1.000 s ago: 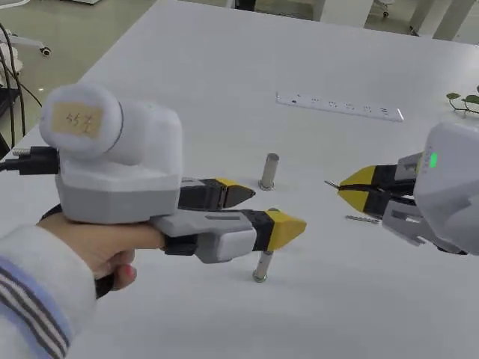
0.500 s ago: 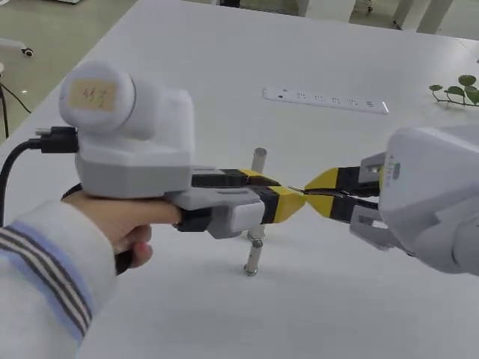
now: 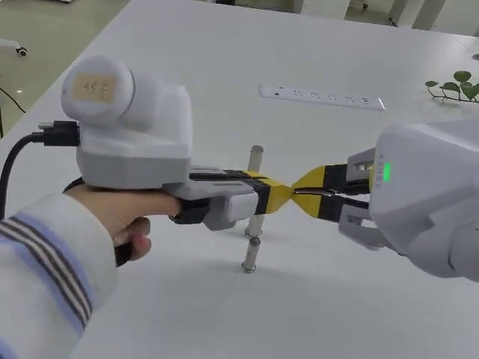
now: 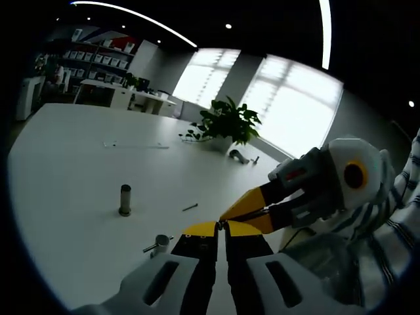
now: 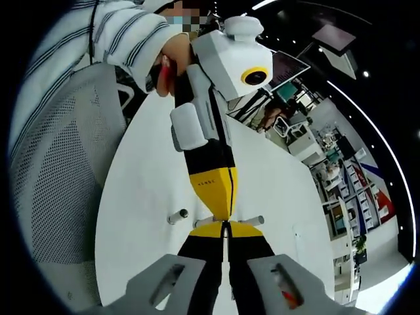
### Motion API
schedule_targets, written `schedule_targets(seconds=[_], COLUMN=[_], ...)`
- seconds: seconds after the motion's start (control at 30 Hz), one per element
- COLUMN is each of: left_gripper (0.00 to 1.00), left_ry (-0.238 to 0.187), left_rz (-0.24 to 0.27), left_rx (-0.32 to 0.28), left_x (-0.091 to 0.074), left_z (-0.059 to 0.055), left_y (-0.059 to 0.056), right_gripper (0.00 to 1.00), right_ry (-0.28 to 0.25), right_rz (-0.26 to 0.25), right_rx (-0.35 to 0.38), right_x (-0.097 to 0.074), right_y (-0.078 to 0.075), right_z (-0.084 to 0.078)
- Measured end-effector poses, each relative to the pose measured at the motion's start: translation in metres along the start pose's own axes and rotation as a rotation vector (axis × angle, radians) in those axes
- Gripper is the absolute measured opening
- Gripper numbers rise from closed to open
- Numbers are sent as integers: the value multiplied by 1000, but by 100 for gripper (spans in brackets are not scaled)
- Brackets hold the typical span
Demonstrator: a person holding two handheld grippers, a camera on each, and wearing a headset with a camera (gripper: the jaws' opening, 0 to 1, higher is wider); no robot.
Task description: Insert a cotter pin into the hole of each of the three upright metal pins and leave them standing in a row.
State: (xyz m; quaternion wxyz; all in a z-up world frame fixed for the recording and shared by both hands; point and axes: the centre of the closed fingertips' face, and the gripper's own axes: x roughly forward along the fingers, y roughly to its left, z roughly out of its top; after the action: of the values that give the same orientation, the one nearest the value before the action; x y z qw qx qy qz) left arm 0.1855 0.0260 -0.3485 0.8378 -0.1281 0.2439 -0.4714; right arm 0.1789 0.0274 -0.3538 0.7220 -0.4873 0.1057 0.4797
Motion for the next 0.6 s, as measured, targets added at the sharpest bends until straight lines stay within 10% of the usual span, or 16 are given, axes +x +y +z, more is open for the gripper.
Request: schedule_targets(seconds=[0.6], left_gripper=[0], left_ry=[29], left_rz=[-18], left_rx=[38], left_x=[2], left_z=[-5], left_y=[-6], right_gripper=[0], right_ry=[-11], right_rz=[10], right_rx=[37], right_x=[-3], right_y=[5], right_z=[-2])
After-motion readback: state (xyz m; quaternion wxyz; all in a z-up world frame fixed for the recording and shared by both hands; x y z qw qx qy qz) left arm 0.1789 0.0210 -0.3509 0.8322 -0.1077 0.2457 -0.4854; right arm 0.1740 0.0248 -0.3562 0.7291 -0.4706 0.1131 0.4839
